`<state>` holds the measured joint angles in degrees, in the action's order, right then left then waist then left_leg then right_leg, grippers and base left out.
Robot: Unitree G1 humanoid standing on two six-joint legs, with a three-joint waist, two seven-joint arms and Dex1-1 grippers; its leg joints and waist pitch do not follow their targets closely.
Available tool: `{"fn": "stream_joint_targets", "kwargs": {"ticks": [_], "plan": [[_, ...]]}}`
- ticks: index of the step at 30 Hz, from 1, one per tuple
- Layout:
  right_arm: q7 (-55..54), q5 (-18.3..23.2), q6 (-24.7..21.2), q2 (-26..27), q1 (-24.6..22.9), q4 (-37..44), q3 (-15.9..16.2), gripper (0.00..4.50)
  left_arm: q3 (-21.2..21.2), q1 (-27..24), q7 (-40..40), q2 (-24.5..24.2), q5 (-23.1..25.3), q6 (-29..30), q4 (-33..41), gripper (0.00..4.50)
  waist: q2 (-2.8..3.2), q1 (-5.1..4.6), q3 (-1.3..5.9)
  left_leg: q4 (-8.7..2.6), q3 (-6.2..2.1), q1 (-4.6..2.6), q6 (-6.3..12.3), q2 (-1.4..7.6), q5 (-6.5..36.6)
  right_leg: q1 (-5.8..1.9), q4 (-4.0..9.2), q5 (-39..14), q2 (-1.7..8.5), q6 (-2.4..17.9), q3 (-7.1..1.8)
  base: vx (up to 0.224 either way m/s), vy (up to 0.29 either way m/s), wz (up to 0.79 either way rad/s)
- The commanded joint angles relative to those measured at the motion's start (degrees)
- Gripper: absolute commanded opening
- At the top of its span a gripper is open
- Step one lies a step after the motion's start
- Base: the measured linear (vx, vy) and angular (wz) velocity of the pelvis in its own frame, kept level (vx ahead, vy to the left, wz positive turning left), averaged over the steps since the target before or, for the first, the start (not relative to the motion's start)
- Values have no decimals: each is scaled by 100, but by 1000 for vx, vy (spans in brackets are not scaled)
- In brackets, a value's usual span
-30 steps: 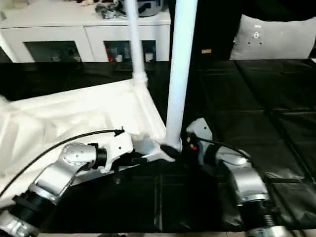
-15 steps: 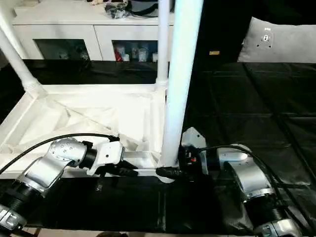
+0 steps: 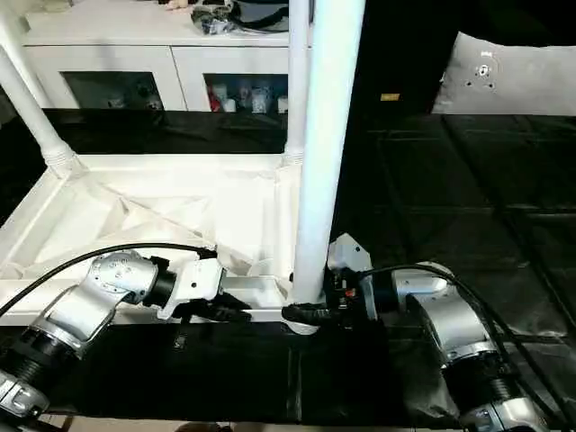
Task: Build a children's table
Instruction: Rotate leg to tighten
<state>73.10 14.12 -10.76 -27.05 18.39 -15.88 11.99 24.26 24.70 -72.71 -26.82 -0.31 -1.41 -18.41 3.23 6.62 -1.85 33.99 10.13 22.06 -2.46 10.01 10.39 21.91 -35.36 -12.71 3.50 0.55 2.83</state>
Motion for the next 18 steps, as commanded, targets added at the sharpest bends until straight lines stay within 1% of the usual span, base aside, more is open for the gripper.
{"fn": "stream_joint_targets", "kwargs": {"ticks": [1,2,3,4,5,6,7,8,9,10,11,12,13,14,15,16,17,18], "plan": [[-250,161,-202,168,-71,197,-33,276,146,-186,-50,116,-89,290,289,0,-79,-8,318,-362,-114,-97,473,363,785,-220,353,-259,493,1354,-242,0,0,0],[-402,174,-294,246,-110,248,-52,269,73,-261,74,174,-160,451,393,0,-68,-20,314,-365,-121,-92,474,361,770,-215,352,-243,492,1364,-236,0,0,0],[-580,110,-334,313,-119,244,-50,269,23,-302,185,229,-196,550,452,0,-69,-30,310,-371,-113,-102,469,359,820,-205,368,-320,483,1355,-236,0,0,0],[-698,65,-356,357,-123,238,-48,269,-9,-326,258,266,-218,612,488,0,-71,-51,292,-389,-115,-107,416,357,944,-197,388,-514,483,1349,-239,0,0,0],[-827,8,-377,403,-125,227,-43,269,-43,-350,336,306,-239,675,523,0,-72,-57,273,-401,-118,-114,349,348,1137,-195,432,-869,493,1289,-246,0,0,0],[-1231,-134,-451,563,-119,176,-57,269,-131,-408,617,423,-235,862,617,0,-52,-70,269,-415,-123,-119,296,355,1199,-193,432,-989,495,1260,-251,0,0,0],[-1231,-134,-451,563,-119,176,-57,269,-131,-408,617,423,-235,862,617,0,-65,-114,240,-443,-128,-119,202,346,1336,-177,468,-1221,489,1213,-257,0,0,0],[-2054,-275,-494,966,-38,-14,-222,269,-271,-476,1134,666,-201,1264,785,0,-75,-168,230,-470,-142,-124,91,345,1490,-175,471,-1440,493,1188,-261,0,0,0],[-2054,-275,-494,966,-38,-14,-222,269,-271,-476,1134,666,-201,1264,785,0,-74,-199,230,-476,-150,-116,51,335,1545,-181,480,-1563,499,1157,-259,0,0,0],[-2507,-304,-563,1208,33,-145,-341,269,-346,-492,1444,851,-184,1460,862,0,-86,-235,232,-494,-170,-113,-13,332,1585,-197,493,-1722,501,1062,-256,0,0,0],[-2771,-312,-610,1353,79,-225,-417,269,-388,-497,1625,966,-179,1573,906,0,-90,-299,226,-495,-170,-103,-40,314,1613,-188,498,-1751,491,1039,-260,0,0,0],[-3155,-396,-620,1538,158,-380,-484,269,-457,-492,1914,1176,-160,1730,965,0,-90,-299,226,-495,-170,-103,-40,314,1613,-188,498,-1751,491,1039,-260,0,0,0],[-3402,-459,-618,1654,209,-483,-520,269,-502,-487,2102,1315,-147,1831,1002,0,-99,-359,230,-480,-167,-116,-43,306,1615,-178,512,-1713,490,1052,-271,0,0,0],[-3843,-520,-641,1835,318,-685,-617,269,-512,-434,2393,1507,-37,1919,970,0,-104,-378,224,-471,-155,-127,-11,298,1590,-160,532,-1739,494,1058,-285,0,0,0],[-3999,-538,-655,1897,354,-750,-650,269,-512,-416,2493,1571,4,1954,963,0,-103,-399,217,-466,-149,-118,0,287,1586,-159,539,-1769,485,1052,-287,0,0,0],[-4154,-555,-669,1958,390,-814,-683,269,-513,-399,2593,1634,45,1989,956,0,-95,-389,225,-463,-154,-121,-1,287,1554,-166,547,-1795,492,1027,-288,0,0,0],[-4571,-510,-678,2170,510,-1020,-826,269,-440,-311,2912,1823,270,2090,862,0,-113,-404,238,-461,-150,-106,60,287,1433,-178,538,-1668,487,1005,-293,0,0,0],[-4703,-479,-659,2244,550,-1093,-884,269,-410,-273,3035,1894,358,2120,817,0,-100,-412,235,-458,-143,-117,67,292,1426,-159,547,-1623,482,1020,-298,0,0,0]]}}
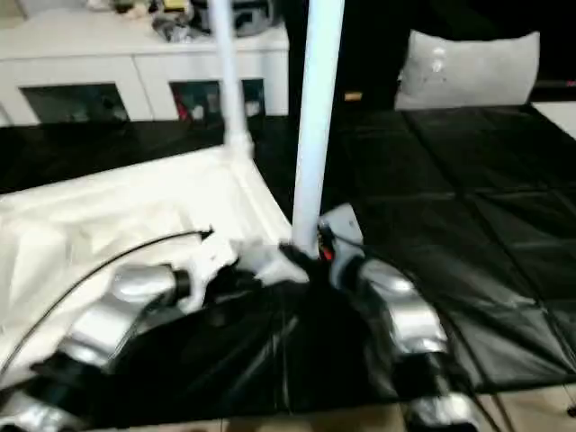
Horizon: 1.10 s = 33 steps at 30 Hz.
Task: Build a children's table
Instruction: Rotate leg to tighten
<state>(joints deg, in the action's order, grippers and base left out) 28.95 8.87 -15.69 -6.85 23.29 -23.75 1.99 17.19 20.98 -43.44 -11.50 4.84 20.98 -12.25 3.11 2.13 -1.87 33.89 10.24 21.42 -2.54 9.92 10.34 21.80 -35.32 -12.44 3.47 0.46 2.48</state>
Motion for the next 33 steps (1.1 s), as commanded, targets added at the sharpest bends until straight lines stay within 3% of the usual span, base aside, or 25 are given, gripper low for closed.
{"fn": "stream_joint_targets", "kwargs": {"ticks": [1,8,13,15,21,24,25,27,33], "plan": [[-548,103,-107,387,134,-418,-25,304,399,197,393,502,98,-52,92,0,-88,39,247,-439,-153,-52,87,300,1386,-163,538,-1544,483,1034,-260,0,0,0],[-545,83,54,440,90,-277,-128,375,423,242,541,505,213,81,91,0,-62,130,317,-379,-128,-25,330,309,755,-204,424,-213,467,1219,-245,0,0,0],[-155,176,334,157,-101,55,-216,409,399,192,357,235,268,-48,69,0,-22,148,289,-405,-140,-22,314,321,979,-204,449,-441,469,1193,-230,0,0,0],[0,211,400,45,-152,131,-220,436,416,177,254,152,301,-135,42,0,-36,149,288,-406,-139,-22,299,319,1044,-213,463,-523,469,1161,-232,0,0,0],[1164,380,567,-733,-457,620,-98,444,583,234,-441,-453,343,-526,-127,0,-21,172,299,-380,-142,-9,404,320,910,-231,439,-285,470,1158,-229,0,0,0],[1529,394,576,-956,-513,722,-17,444,629,250,-681,-626,318,-681,-154,0,-25,166,277,-388,-143,-8,440,313,1021,-225,459,-491,470,1205,-213,0,0,0],[1788,382,612,-1103,-556,790,71,444,659,253,-852,-740,293,-818,-170,0,5,166,275,-390,-144,-20,416,316,1090,-213,471,-645,476,1216,-216,0,0,0],[2360,434,656,-1356,-619,901,213,444,719,244,-1246,-976,202,-1128,-188,0,2,179,269,-399,-154,-19,393,325,1202,-222,485,-800,478,1193,-217,0,0,0],[3694,500,913,-1923,-615,944,688,444,1030,207,-2417,-1580,4,-1939,-191,0,-1,285,282,-385,-131,-45,467,355,1111,-192,436,-529,468,1315,-213,0,0,0]]}}
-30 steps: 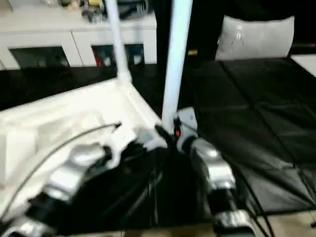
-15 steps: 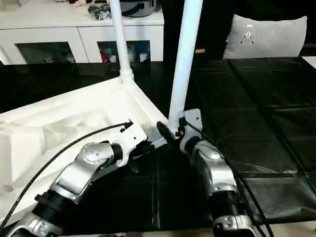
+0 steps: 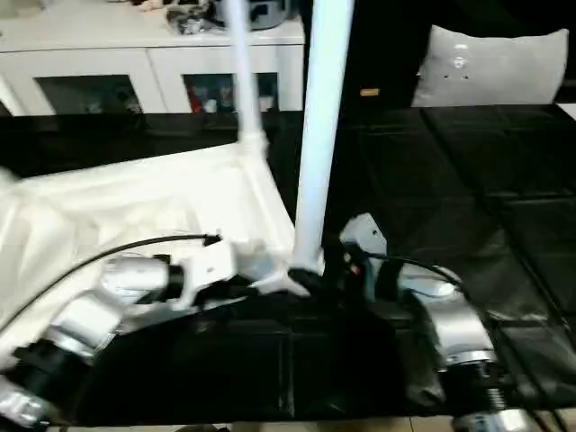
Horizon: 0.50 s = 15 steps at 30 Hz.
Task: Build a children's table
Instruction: Rotate leg to tighten
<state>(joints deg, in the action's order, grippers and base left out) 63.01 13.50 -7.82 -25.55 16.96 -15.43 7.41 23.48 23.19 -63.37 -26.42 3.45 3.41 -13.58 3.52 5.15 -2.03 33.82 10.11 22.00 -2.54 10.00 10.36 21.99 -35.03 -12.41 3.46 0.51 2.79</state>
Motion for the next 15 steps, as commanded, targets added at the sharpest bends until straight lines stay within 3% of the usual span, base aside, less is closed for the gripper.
{"fn": "stream_joint_targets", "kwargs": {"ticks": [1,4,6,7,15], "plan": [[398,1,162,-86,13,122,191,444,426,-7,-500,-115,139,-234,-69,0,-55,13,301,-378,-113,-112,466,359,1093,-203,397,-512,476,1326,-249,0,0,0],[644,4,99,-149,17,136,285,408,476,14,-674,-158,109,-356,-100,0,-50,50,301,-380,-111,-114,444,363,1099,-200,388,-499,476,1351,-249,0,0,0],[864,87,8,-213,9,185,389,403,520,40,-819,-202,66,-487,-144,0,-82,74,298,-381,-113,-108,446,360,1084,-211,387,-560,489,1342,-251,0,0,0],[941,104,-10,-236,4,198,424,374,531,52,-855,-215,61,-537,-169,0,-74,92,300,-380,-111,-107,444,360,1090,-209,386,-624,488,1317,-250,0,0,0],[1227,153,-109,-276,-35,201,564,316,530,91,-1084,-248,36,-732,-302,0,-64,129,306,-381,-117,-109,386,363,1077,-200,387,-694,490,1283,-253,0,0,0]]}}
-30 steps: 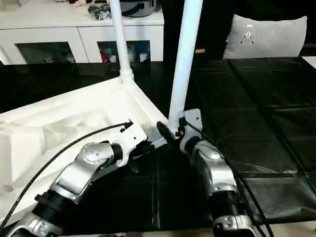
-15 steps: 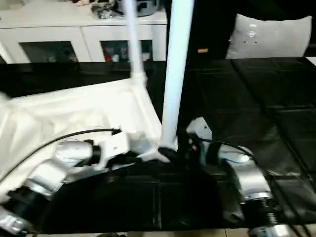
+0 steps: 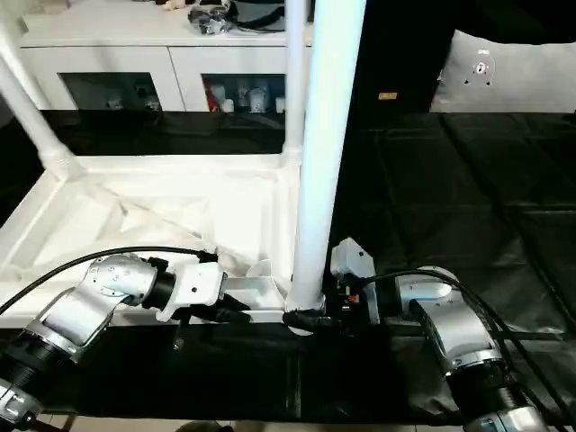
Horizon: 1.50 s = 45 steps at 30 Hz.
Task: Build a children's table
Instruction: Rotate leg to tighten
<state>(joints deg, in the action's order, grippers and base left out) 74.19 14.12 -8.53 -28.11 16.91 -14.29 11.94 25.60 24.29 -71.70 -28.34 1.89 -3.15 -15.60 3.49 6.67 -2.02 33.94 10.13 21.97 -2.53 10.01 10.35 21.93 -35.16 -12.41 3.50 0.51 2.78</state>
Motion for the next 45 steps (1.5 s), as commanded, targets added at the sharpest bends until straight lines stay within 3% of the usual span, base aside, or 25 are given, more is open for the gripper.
{"fn": "stream_joint_targets", "kwargs": {"ticks": [1,9,13,15,18,19,22,24,25,27,29,30,32,37,40,45], "plan": [[115,97,-48,-18,-31,90,113,308,320,-18,-257,-57,189,-79,-103,0,-63,-23,310,-392,-119,-110,376,364,1083,-194,397,-682,486,1286,-252,0,0,0],[145,182,-238,51,-161,216,126,269,271,-88,-321,-57,53,25,-77,0,-55,-11,315,-386,-120,-101,398,361,1040,-200,386,-584,482,1313,-244,0,0,0],[-14,299,-469,174,-241,350,90,266,133,-195,-210,47,-131,351,95,0,-68,-18,306,-395,-123,-91,390,357,1045,-209,386,-662,490,1309,-243,0,0,0],[-406,325,-670,375,-314,501,53,266,-38,-327,173,228,-264,818,318,0,-60,-29,294,-403,-124,-100,352,363,1117,-192,398,-818,490,1309,-247,0,0,0],[-1508,16,-830,816,-190,285,-97,266,-307,-401,996,623,-266,1383,451,0,-55,-94,237,-452,-125,-122,179,344,1478,-155,480,-1461,483,1193,-261,0,0,0],[-1829,-27,-850,985,-131,183,-181,266,-356,-422,1218,729,-237,1553,505,0,-60,-127,218,-471,-142,-145,60,326,1693,-151,514,-1929,497,1099,-261,0,0,0],[-2950,-151,-1088,1541,119,-207,-490,266,-437,-481,1800,1071,-142,2107,720,0,-79,-268,198,-515,-201,-105,-101,301,1921,-186,554,-2521,511,832,-249,0,0,0],[-3392,-269,-1087,1733,236,-435,-563,266,-454,-457,2132,1269,-3,2316,726,0,-78,-370,206,-532,-214,-92,-150,299,1938,-179,543,-2401,491,804,-247,0,0,0],[-3738,-359,-1084,1877,321,-601,-619,266,-478,-403,2450,1452,152,2474,681,0,-105,-412,209,-515,-204,-114,-131,289,1972,-164,571,-2358,491,826,-251,0,0,0],[-4450,-506,-1048,2154,490,-954,-751,266,-525,-276,3003,1817,346,2733,579,0,-88,-468,198,-497,-181,-131,-108,289,1964,-133,582,-2288,488,899,-275,0,0,0],[-4817,-524,-1008,2365,597,-1190,-873,266,-564,-166,3416,2109,458,2920,495,0,-101,-469,216,-475,-178,-139,-79,273,1866,-140,594,-2226,488,911,-274,0,0,0],[-4905,-513,-992,2443,628,-1260,-922,322,-576,-130,3553,2209,485,2988,474,0,-96,-454,219,-468,-166,-139,-42,274,1805,-136,598,-2124,481,914,-278,0,0,0],[-5019,-521,-930,2591,662,-1251,-985,336,-512,-73,3656,2331,508,3057,487,0,-107,-432,238,-467,-153,-115,51,282,1626,-156,570,-1745,474,959,-292,0,0,0],[-4899,-508,-716,2571,627,-1073,-1009,379,-474,-79,3573,2229,602,3055,517,0,-84,-403,264,-450,-139,-100,150,282,1407,-188,532,-1187,465,1069,-280,0,0,0],[-4628,-408,-541,2376,549,-935,-1078,414,-463,-96,3428,2037,635,2943,494,0,-89,-403,262,-453,-139,-88,204,284,1374,-201,527,-1150,465,1075,-273,0,0,0],[-3422,-218,-292,1569,245,-454,-1065,444,-347,-134,2871,1495,624,2507,431,0,-87,-349,283,-424,-137,-71,343,298,1148,-229,486,-693,456,1136,-266,0,0,0]]}}
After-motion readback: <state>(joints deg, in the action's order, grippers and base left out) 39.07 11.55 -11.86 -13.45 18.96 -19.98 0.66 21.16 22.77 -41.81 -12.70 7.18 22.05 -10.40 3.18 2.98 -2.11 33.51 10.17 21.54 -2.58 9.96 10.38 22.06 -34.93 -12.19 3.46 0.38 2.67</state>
